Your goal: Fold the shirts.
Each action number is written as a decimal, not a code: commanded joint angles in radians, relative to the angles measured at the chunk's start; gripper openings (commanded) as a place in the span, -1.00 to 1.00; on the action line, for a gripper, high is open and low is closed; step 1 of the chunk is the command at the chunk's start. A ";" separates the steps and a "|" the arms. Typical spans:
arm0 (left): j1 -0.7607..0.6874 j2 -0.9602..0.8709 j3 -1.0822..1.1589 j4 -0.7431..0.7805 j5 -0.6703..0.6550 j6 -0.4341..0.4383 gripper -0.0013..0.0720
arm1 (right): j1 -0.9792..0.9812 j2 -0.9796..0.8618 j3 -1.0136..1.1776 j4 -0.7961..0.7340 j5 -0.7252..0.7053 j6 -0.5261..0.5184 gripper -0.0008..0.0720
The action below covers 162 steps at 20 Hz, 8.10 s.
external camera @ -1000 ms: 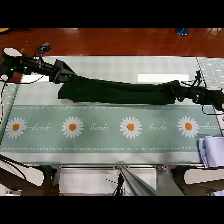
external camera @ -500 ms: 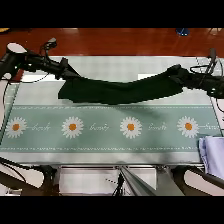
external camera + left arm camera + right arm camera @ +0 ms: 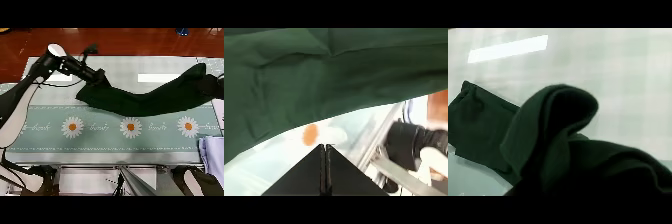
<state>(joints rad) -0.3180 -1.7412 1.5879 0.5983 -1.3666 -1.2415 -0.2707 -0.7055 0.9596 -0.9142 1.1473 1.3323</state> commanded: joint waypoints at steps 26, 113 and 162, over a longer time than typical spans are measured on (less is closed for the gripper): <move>-0.124 0.075 0.001 0.103 0.314 -0.100 -0.91 | 0.001 0.257 0.000 -0.117 0.142 0.085 -0.93; 0.245 0.267 -0.140 0.370 0.133 0.057 -0.90 | -1.115 0.041 0.063 -1.014 0.534 0.210 -0.02; -0.289 0.546 -0.420 1.148 0.233 -0.619 1.00 | 0.361 -0.243 -0.001 -0.685 0.147 0.156 0.68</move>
<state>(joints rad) -0.6079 -1.1957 1.1687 1.7470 -1.1366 -1.8595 0.0898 -0.9478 0.9585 -1.5990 1.2945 1.4887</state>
